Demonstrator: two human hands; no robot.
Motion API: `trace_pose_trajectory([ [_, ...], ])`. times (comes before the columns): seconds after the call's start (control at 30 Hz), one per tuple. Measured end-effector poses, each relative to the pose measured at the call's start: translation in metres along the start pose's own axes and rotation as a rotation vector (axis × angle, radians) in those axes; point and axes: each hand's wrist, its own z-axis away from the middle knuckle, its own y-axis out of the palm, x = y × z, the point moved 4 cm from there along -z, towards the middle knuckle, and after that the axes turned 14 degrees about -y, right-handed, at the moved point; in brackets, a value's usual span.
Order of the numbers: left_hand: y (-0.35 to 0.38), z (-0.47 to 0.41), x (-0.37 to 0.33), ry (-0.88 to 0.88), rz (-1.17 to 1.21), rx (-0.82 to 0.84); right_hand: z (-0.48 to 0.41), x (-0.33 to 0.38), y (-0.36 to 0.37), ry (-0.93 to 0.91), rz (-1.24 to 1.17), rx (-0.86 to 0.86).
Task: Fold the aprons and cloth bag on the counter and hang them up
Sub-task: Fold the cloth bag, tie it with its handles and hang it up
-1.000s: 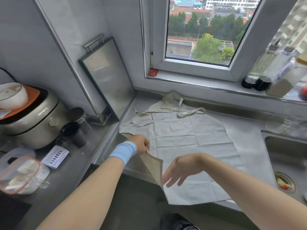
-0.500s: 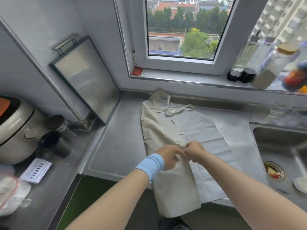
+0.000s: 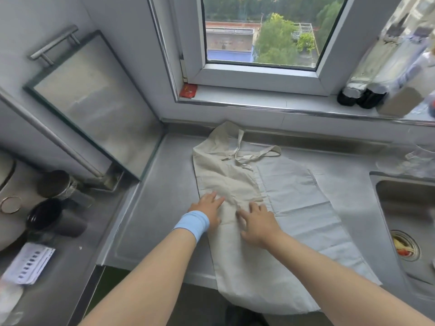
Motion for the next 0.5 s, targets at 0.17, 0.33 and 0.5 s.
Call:
trace_pose_trajectory([
  [0.17, -0.019, -0.028, 0.018, -0.019, 0.038, 0.044, -0.044, -0.009, -0.053, 0.052, 0.01, -0.214],
  [0.33, -0.059, -0.057, 0.014, -0.038, 0.309, 0.018, -0.099, -0.049, -0.112, 0.137, -0.125, -0.299],
  [0.5, -0.095, -0.083, 0.0, -0.009, 0.399, -0.036, -0.146, -0.071, -0.121, 0.111, -0.004, -0.178],
])
